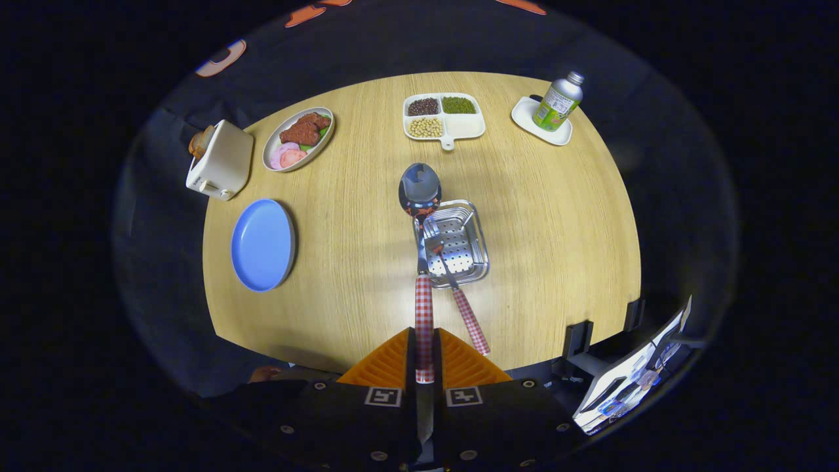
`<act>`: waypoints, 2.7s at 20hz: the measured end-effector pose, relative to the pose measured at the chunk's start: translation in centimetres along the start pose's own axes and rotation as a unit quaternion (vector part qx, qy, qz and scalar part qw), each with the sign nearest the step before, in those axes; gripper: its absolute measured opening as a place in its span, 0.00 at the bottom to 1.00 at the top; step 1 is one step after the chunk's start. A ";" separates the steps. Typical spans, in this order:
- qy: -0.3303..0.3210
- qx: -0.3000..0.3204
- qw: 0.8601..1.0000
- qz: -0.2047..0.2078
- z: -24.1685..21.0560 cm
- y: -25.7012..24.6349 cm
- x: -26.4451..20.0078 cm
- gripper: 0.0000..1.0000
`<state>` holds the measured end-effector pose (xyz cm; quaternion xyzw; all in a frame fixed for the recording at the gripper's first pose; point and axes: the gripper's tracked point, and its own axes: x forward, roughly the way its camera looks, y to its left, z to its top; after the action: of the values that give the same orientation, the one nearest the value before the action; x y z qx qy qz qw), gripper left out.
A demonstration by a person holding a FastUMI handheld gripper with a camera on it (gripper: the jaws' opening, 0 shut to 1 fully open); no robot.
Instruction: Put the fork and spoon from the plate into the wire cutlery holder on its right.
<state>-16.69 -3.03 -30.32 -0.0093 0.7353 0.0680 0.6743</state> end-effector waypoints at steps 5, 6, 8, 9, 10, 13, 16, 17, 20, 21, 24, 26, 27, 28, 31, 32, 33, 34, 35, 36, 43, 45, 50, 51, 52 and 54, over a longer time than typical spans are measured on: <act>0.052 -0.021 0.998 0.027 -2.0 -1.4 1.4 0.10; 0.063 -0.028 0.997 0.032 -2.2 -1.5 1.6 0.10; 0.079 -0.046 0.995 0.035 -2.4 -1.8 2.1 0.10; 0.087 -0.059 0.994 0.037 -2.2 -1.9 2.4 0.10; 0.096 -0.072 0.992 0.040 -2.2 -1.9 2.4 0.10; 0.123 -0.119 0.985 0.036 -2.1 -2.9 2.6 0.10; 0.153 -0.136 0.978 0.042 -1.7 -3.4 3.0 0.10; 0.162 -0.141 0.976 0.045 -1.7 -3.4 3.3 0.10; 0.186 -0.149 0.970 0.053 -1.2 -3.6 3.4 0.10; 0.196 -0.154 0.967 0.054 -1.1 -3.8 3.3 0.10; 0.223 -0.169 0.959 0.050 -0.2 -4.5 3.2 0.10; 0.234 -0.172 0.956 0.048 0.4 -4.7 3.3 0.10; 0.239 -0.176 0.954 0.048 0.6 -4.7 3.4 0.10; 0.244 -0.182 0.951 0.048 0.7 -4.8 3.4 0.10; 0.257 -0.191 0.947 0.033 0.6 -5.8 3.7 0.10; 0.261 -0.191 0.946 0.026 0.6 -6.1 3.9 0.10; 0.265 -0.190 0.945 0.022 0.5 -6.4 4.0 0.10; 0.268 -0.187 0.945 0.024 0.6 -6.2 3.9 0.10; 0.269 -0.187 0.945 0.024 0.6 -6.1 4.0 0.10; 0.271 -0.188 0.944 0.024 0.6 -6.2 4.0 0.10; 0.256 -0.135 0.956 0.042 1.9 -5.1 3.8 0.12; 0.243 -0.129 0.960 0.047 2.4 -5.0 3.3 0.15; 0.179 -0.108 0.976 0.056 4.6 -4.2 2.1 0.23; 0.157 -0.105 0.980 0.059 5.2 -4.0 1.7 0.23; 0.133 -0.104 0.984 0.061 5.9 -3.7 1.3 0.24; 0.075 -0.094 0.990 0.074 7.4 -2.5 0.0 0.24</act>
<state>-9.10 -4.62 -31.16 -0.0227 0.7729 0.1857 0.6064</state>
